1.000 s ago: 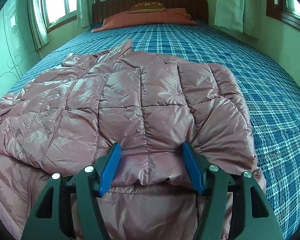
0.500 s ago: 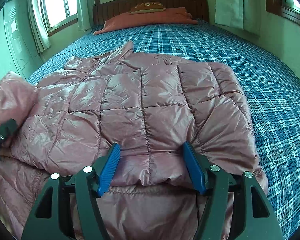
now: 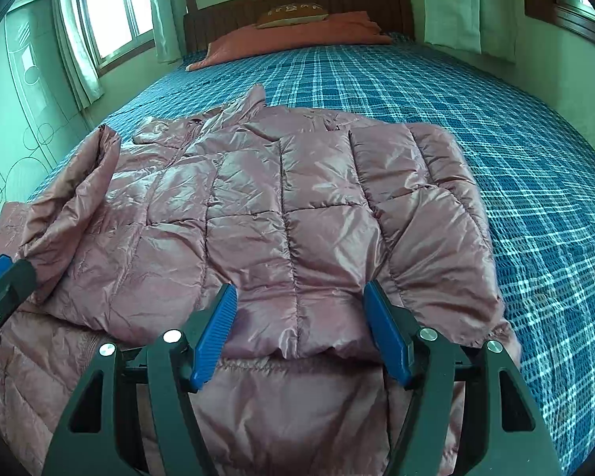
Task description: Fold large clothes
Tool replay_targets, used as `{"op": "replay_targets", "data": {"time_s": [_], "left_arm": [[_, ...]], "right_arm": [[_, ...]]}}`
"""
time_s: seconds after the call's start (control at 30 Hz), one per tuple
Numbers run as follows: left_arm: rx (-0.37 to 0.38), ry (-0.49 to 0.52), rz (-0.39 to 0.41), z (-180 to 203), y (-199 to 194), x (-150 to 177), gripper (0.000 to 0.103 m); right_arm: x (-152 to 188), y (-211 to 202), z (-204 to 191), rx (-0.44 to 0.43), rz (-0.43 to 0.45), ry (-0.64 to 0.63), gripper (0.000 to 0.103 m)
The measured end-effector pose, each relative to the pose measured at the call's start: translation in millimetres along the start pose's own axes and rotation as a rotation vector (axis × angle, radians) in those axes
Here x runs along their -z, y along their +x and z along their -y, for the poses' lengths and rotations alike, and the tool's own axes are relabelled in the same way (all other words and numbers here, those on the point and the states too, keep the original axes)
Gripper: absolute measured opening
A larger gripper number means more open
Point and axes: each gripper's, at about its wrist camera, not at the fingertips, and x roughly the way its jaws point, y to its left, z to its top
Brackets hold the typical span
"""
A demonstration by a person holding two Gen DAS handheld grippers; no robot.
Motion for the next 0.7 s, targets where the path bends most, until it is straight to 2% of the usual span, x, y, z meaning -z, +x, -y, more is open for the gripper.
{"op": "replay_targets", "data": {"time_s": [0.13, 0.3, 0.53, 0.63, 0.67, 0.7], "left_arm": [[-0.006, -0.021, 0.001, -21.1, -15.8, 3.3, 0.056], [-0.053, -0.050, 0.006, -56.7, -28.2, 10.8, 0.057], [-0.145, -0.122, -0.020, -115.2, -22.4, 18.6, 0.057], [-0.171, -0.144, -0.026, -132.4, -18.3, 20.3, 0.058], [-0.179, -0.150, -0.031, -137.5, -16.6, 21.0, 0.058], [-0.183, -0.155, -0.034, -140.8, -15.6, 21.0, 0.058]], "right_arm": [[-1.0, -16.3, -10.7, -0.019, 0.011, -0.006, 0.066], [-8.9, -25.9, -31.3, -0.078, 0.015, 0.003, 0.066], [-19.9, -8.0, -79.6, -0.189, -0.022, 0.022, 0.066], [-25.4, 12.3, -93.9, -0.225, -0.069, 0.044, 0.066], [-25.1, 19.4, -97.5, -0.231, -0.090, 0.048, 0.063], [-24.5, 23.8, -99.6, -0.234, -0.103, 0.046, 0.053]]}}
